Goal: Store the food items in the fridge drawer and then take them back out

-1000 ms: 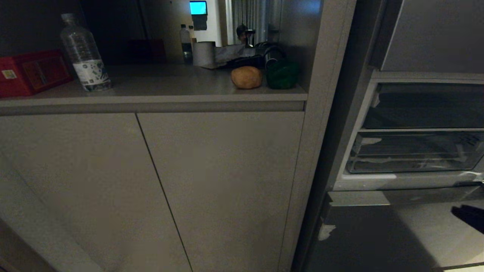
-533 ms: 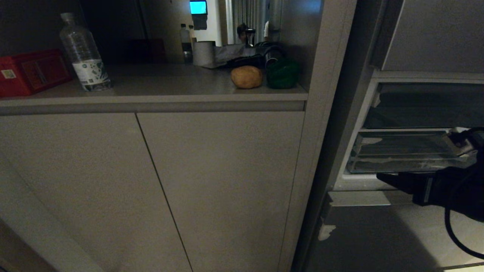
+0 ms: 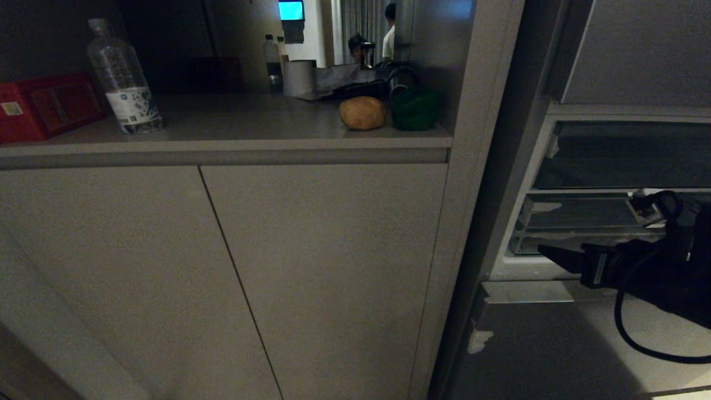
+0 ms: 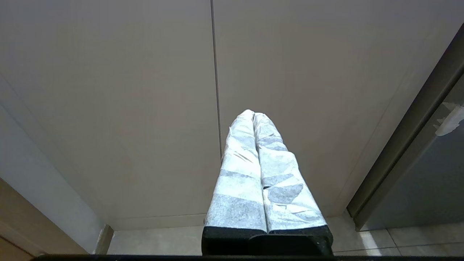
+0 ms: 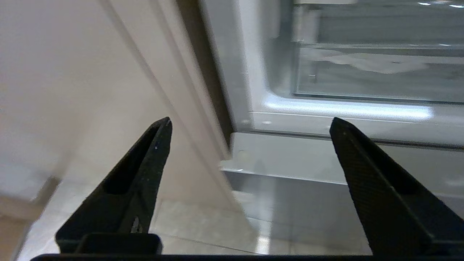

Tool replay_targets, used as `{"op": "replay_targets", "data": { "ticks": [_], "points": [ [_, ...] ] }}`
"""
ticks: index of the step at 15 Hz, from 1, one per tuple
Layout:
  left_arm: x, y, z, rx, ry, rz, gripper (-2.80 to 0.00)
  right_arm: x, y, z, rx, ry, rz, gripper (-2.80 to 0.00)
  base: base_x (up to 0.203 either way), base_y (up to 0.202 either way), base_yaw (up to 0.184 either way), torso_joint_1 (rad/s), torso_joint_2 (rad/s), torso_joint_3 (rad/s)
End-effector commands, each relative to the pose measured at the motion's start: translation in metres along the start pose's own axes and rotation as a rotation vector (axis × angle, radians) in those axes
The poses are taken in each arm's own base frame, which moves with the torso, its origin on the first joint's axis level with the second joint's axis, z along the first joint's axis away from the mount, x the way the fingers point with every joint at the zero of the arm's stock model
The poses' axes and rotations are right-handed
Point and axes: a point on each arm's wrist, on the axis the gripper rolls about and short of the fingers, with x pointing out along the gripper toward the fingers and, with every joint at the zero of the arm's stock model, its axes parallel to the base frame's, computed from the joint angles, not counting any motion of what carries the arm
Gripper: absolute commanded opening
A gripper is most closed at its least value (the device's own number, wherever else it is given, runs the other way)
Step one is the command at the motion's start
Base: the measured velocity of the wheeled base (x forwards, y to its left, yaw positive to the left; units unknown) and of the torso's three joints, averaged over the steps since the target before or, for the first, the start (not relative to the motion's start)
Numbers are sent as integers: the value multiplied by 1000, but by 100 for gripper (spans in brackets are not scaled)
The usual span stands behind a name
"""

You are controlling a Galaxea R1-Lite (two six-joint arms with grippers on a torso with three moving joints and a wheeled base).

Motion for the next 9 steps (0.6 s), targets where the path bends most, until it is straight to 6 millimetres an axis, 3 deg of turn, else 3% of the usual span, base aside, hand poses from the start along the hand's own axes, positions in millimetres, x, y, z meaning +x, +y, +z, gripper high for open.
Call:
{"op": "replay_targets", "data": {
  "ticks": [1, 5, 9],
  "points": [
    [0, 0, 0, 0, 0, 0, -280, 13, -3, -3, 5, 19, -44, 0, 0, 0, 0, 0, 0, 0],
    [0, 0, 0, 0, 1, 0, -280, 25, -6, 1, 2, -29, -58, 0, 0, 0, 0, 0, 0, 0],
    [0, 0, 0, 0, 0, 0, -280, 50, -14, -11, -2, -54, -108, 0, 0, 0, 0, 0, 0, 0]
  ]
}}
